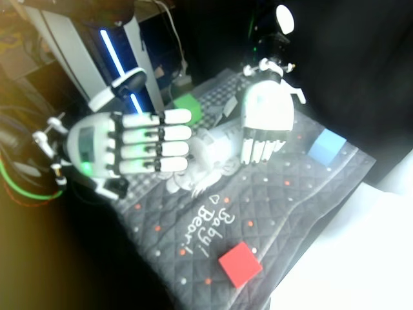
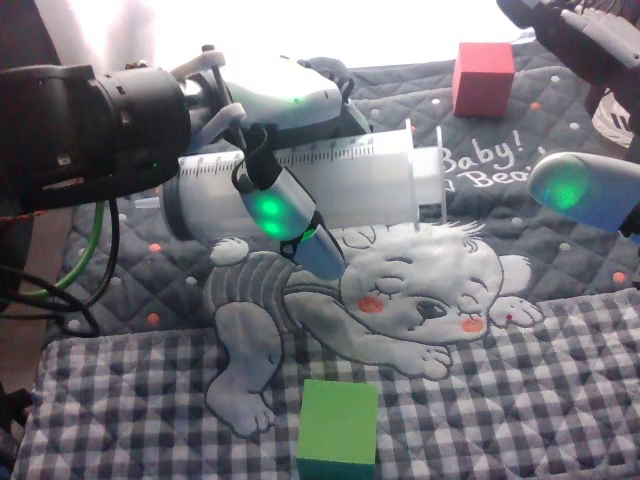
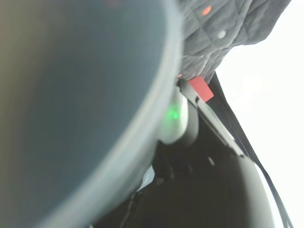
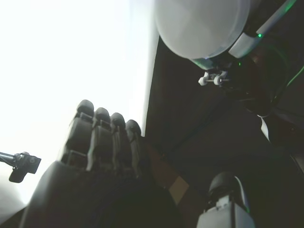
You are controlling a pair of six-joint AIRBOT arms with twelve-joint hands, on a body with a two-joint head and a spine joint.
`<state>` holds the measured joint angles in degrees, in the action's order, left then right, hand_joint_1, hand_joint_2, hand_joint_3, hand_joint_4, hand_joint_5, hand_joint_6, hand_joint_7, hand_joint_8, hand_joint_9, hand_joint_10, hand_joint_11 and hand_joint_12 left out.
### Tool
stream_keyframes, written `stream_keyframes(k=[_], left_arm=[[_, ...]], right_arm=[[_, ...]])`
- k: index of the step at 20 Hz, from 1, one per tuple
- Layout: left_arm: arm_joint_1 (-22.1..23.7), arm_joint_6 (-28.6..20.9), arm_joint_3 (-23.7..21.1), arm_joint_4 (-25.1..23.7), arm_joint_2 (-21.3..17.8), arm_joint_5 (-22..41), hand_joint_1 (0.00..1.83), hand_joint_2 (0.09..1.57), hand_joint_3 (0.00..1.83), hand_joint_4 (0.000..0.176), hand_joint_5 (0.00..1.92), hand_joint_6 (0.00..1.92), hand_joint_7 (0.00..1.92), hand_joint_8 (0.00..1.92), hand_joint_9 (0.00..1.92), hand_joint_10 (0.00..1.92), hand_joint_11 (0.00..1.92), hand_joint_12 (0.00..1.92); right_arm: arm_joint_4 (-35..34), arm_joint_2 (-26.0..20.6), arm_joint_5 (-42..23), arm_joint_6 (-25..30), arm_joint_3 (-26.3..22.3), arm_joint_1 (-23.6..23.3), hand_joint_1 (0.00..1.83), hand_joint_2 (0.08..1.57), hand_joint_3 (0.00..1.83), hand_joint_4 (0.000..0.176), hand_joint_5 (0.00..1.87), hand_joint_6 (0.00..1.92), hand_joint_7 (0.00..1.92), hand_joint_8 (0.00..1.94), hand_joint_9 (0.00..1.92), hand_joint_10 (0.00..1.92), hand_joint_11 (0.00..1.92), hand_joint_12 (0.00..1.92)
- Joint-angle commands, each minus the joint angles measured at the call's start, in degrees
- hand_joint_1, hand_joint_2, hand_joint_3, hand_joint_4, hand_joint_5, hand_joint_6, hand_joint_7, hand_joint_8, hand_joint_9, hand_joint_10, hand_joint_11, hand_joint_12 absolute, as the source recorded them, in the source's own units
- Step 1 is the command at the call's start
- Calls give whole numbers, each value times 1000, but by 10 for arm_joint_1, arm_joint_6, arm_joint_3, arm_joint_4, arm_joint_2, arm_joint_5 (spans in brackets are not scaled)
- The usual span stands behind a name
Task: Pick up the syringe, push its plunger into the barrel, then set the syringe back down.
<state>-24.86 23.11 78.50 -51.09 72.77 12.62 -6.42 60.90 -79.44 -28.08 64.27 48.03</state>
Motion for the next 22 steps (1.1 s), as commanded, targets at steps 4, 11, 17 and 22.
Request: stream_keyframes(k=[4, 11, 17, 22], left_arm=[[0, -2, -5, 10, 1, 43, 1206, 1220, 0, 0, 987, 965, 765, 1477, 800, 1847, 884, 1921], [-5, -2, -8, 10, 1, 43, 1030, 1175, 0, 82, 880, 1153, 675, 879, 564, 1254, 318, 1756], [-17, -231, 53, -90, 21, 102, 725, 1033, 0, 74, 468, 9, 419, 6, 391, 6, 3, 654], [-27, -234, 52, -96, 21, 102, 593, 766, 0, 172, 93, 0, 23, 0, 5, 0, 0, 1]], right_arm=[[-4, -4, -70, 3, 1, -6, 10, 875, 6, 0, 83, 0, 42, 3, 1, 0, 2, 1], [-4, -4, -70, 3, 1, -6, 29, 859, 1, 0, 91, 5, 40, 3, 6, 1, 2, 1], [-4, -4, -70, 3, 1, -6, 40, 899, 18, 0, 92, 5, 33, 2, 0, 0, 0, 0], [-4, -4, -70, 3, -1, -6, 68, 865, 0, 0, 80, 0, 18, 0, 0, 0, 0, 0]])
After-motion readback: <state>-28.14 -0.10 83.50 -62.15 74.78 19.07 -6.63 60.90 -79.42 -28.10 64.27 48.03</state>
